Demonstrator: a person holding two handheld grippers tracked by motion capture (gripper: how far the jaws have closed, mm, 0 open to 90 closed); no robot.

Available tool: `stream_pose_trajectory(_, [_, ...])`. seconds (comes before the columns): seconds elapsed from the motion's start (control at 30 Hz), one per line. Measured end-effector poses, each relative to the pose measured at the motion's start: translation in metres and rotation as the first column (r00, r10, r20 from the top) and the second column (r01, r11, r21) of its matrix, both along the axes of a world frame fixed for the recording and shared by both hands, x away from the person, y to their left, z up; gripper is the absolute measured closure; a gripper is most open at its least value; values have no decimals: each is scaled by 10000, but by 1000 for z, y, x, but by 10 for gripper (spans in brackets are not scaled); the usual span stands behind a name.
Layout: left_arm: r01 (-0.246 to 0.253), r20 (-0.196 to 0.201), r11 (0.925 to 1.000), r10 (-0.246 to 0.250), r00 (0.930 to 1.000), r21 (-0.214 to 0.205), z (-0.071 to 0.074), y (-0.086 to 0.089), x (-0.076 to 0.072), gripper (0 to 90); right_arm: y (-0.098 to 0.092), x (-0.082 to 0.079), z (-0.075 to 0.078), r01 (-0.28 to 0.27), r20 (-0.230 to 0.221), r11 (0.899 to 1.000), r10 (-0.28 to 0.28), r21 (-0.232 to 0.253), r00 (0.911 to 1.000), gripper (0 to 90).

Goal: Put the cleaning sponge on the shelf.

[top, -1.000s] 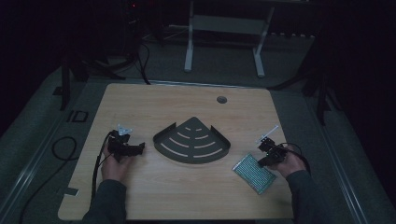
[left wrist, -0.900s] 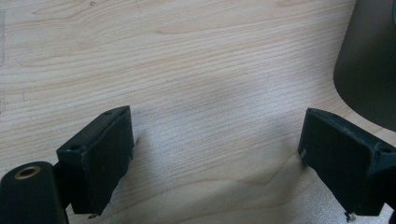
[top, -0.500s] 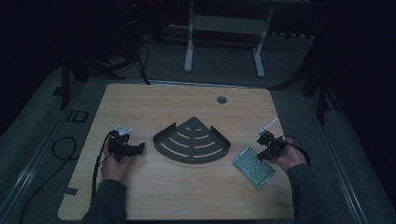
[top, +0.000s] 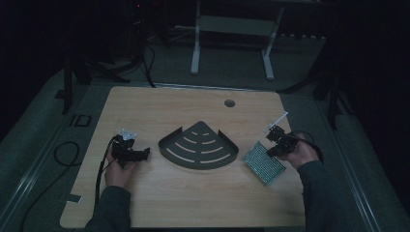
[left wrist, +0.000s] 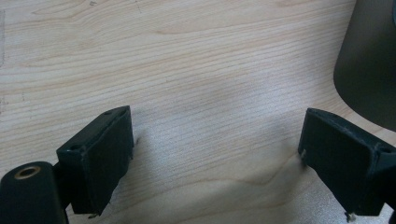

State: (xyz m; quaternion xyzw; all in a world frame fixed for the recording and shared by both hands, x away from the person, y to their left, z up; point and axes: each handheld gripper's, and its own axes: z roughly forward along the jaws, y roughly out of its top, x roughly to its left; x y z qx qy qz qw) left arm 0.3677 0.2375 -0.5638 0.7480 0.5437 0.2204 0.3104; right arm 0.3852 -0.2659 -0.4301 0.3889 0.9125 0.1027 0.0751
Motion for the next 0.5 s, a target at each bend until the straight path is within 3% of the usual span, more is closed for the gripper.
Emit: stream_pose_trajectory(0.5, [3,4,10000,-3,10000,11,0,0,0,109,6,10,26,-74,409,9997,64,233,9991,899])
